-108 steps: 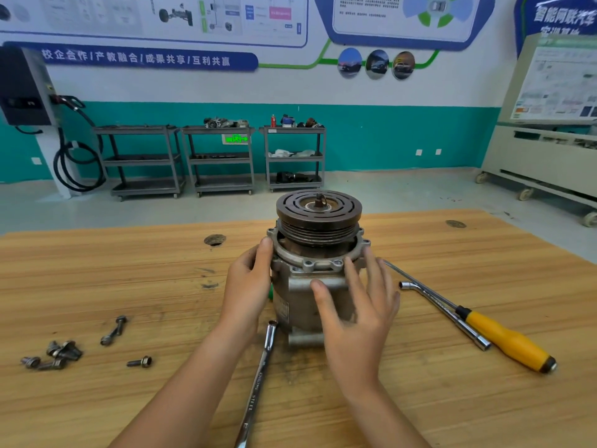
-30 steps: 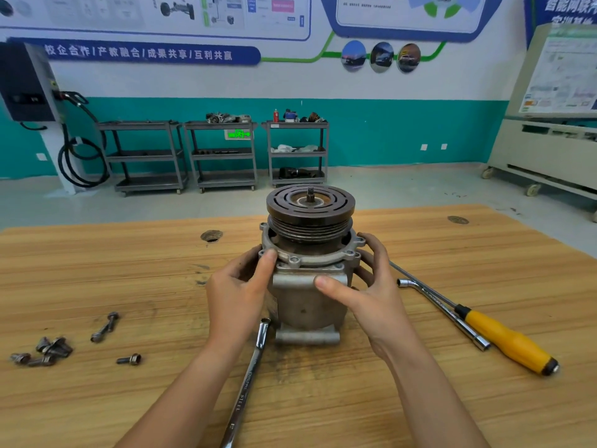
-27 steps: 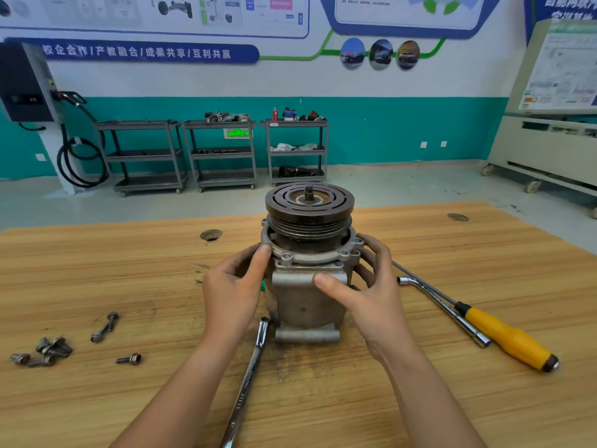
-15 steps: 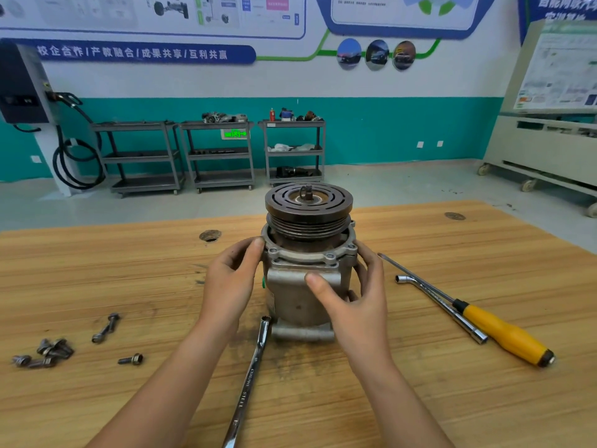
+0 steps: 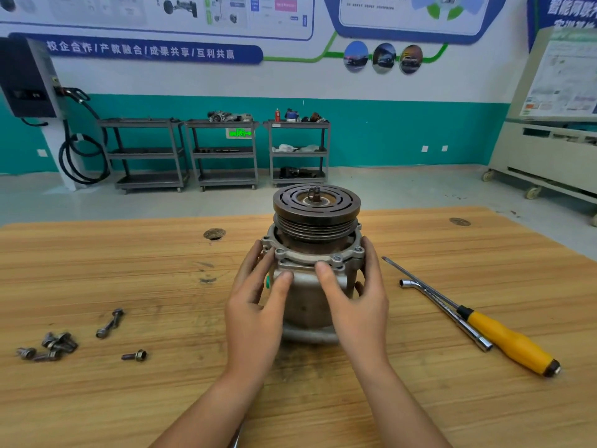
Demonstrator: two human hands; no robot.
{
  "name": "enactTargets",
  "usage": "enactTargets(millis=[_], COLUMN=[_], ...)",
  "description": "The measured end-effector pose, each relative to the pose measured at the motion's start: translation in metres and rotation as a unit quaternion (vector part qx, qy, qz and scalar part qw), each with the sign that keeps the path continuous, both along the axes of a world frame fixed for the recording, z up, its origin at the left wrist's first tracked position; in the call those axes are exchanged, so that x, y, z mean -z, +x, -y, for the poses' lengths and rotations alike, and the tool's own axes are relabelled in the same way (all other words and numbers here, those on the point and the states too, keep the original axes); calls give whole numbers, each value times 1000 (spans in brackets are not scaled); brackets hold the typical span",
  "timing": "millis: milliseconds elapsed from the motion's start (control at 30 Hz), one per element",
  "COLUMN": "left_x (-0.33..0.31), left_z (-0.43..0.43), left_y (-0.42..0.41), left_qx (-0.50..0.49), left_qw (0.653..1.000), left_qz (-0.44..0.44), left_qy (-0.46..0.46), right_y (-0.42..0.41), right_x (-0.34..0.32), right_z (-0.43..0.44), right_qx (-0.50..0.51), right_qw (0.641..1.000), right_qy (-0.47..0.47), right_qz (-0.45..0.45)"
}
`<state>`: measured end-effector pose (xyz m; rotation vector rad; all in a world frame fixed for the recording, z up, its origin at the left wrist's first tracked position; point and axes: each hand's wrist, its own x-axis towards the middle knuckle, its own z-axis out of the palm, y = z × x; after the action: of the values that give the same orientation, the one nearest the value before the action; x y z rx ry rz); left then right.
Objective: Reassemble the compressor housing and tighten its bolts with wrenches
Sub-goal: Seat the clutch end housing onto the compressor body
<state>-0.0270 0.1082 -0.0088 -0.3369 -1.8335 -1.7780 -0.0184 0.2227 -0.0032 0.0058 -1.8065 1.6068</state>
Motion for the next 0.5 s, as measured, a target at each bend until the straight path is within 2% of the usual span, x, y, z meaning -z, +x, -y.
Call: enactTargets(millis=[200, 500], left_x=[-5, -3], left_z=[-9, -20], left_y=[-2, -4], left_qx=[40, 17], left_qw=[996, 990], left_qz=[22, 14], left_qy=[81, 137], right_y=[-5, -7], right_x=[3, 5], right_z=[6, 18], right_qx=[50, 97], right_qw=[999, 995], right_qy=[-4, 14], right_qz=[5, 7])
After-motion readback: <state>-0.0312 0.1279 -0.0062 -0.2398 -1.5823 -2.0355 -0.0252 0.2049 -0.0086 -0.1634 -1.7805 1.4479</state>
